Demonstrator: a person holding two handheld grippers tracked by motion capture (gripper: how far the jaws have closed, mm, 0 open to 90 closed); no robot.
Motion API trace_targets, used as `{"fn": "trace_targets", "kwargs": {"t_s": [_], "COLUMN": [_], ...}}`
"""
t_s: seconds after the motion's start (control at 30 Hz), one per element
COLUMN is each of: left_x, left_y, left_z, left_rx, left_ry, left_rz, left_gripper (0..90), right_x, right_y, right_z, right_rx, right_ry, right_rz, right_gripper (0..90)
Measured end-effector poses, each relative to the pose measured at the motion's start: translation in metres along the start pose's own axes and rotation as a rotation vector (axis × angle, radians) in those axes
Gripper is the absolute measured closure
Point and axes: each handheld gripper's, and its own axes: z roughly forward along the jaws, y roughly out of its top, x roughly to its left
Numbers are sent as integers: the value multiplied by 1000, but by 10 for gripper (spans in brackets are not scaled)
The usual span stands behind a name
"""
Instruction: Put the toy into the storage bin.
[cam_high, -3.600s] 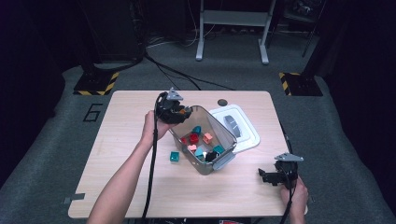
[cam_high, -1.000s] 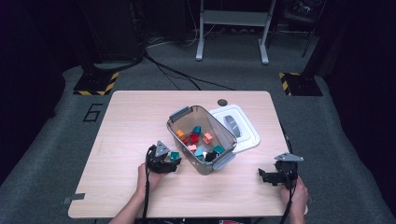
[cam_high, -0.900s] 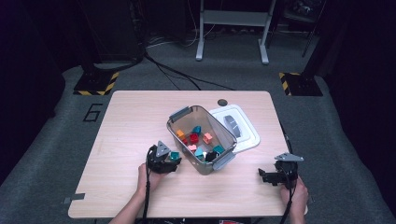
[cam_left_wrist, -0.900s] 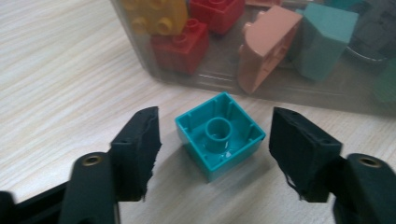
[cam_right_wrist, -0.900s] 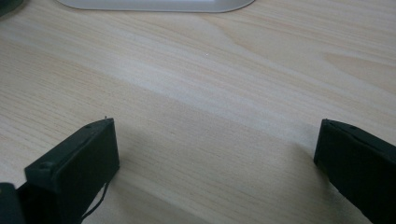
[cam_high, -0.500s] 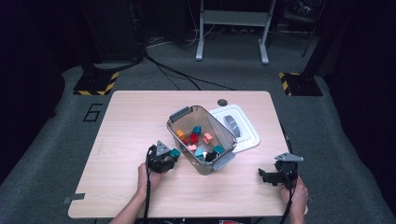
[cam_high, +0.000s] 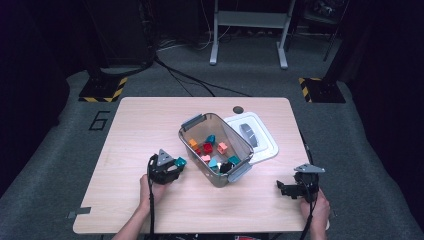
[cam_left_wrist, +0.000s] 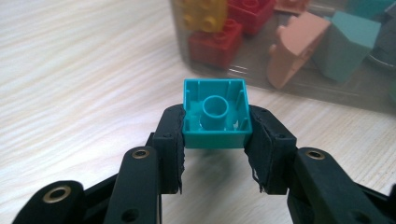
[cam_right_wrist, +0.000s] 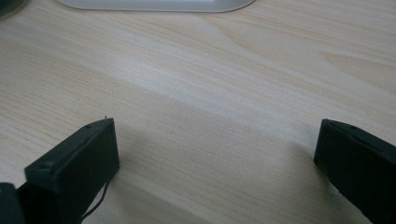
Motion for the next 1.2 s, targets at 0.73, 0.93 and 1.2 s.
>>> {"fn": "trace_targets", "kwargs": {"t_s": [0.73,0.93,1.2], "left_x": [44,50,53], "left_y": [22,34,55], "left_z": [-40,-47,-55], "left_rx": [-30,-32,-47], "left_ry": [58,62,64], "left_rz": [-21,-8,16], "left_gripper": [593,593,593], "right_x": [0,0,0], "right_y": [0,0,0], "right_z": [0,0,0], "right_rx": [-1,-1,-1], "right_ry": [1,1,1], "right_rz": [3,3,3], "right_gripper": [0,0,0]}}
